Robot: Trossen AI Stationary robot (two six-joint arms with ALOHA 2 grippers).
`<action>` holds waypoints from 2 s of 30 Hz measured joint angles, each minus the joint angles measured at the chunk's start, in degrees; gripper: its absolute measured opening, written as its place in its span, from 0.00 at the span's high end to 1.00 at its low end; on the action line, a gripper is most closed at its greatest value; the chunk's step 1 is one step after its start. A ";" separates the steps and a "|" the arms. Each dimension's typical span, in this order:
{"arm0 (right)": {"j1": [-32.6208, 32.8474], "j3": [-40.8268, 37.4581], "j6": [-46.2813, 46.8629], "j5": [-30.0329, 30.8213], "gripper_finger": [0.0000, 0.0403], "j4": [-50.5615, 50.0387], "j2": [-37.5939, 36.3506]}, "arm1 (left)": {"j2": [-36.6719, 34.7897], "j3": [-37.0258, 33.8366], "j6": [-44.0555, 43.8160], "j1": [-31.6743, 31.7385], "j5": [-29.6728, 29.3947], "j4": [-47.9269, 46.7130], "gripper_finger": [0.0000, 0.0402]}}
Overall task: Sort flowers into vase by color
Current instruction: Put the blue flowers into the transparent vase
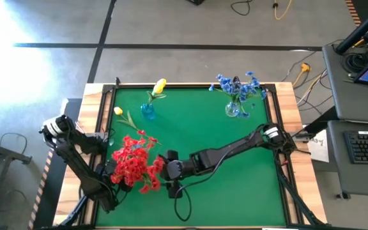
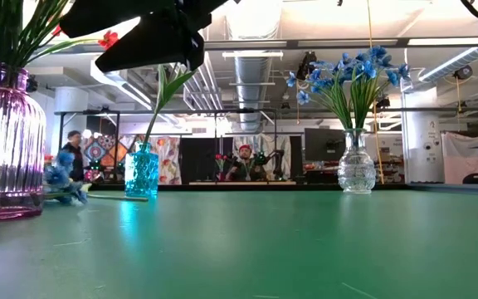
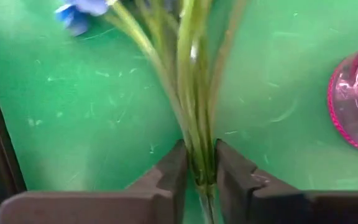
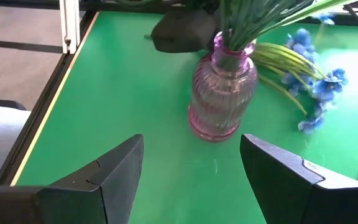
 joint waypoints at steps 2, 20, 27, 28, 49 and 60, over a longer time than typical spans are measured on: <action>0.28 -0.07 -0.02 0.00 0.35 0.00 0.02 | 0.05 0.00 -0.01 0.00 -0.02 -0.03 0.91; 1.63 -0.11 -1.74 0.09 0.35 -1.44 0.02 | -12.41 1.36 0.52 0.02 -2.18 -13.76 1.00; 2.04 -0.15 -1.95 0.26 0.35 -5.79 -0.72 | -18.46 5.60 0.92 0.07 -5.11 -27.13 1.00; 2.06 -0.16 -2.11 0.29 0.35 -6.58 -1.13 | -18.94 6.32 0.92 0.07 -5.14 -29.43 1.00; 2.76 -0.39 -6.37 0.72 0.35 -12.02 -2.78 | -31.81 8.75 0.96 1.80 -26.79 -34.97 1.00; 2.76 -0.39 -10.27 1.25 0.35 -15.65 -3.78 | -37.62 8.76 5.22 5.06 -42.10 -34.97 1.00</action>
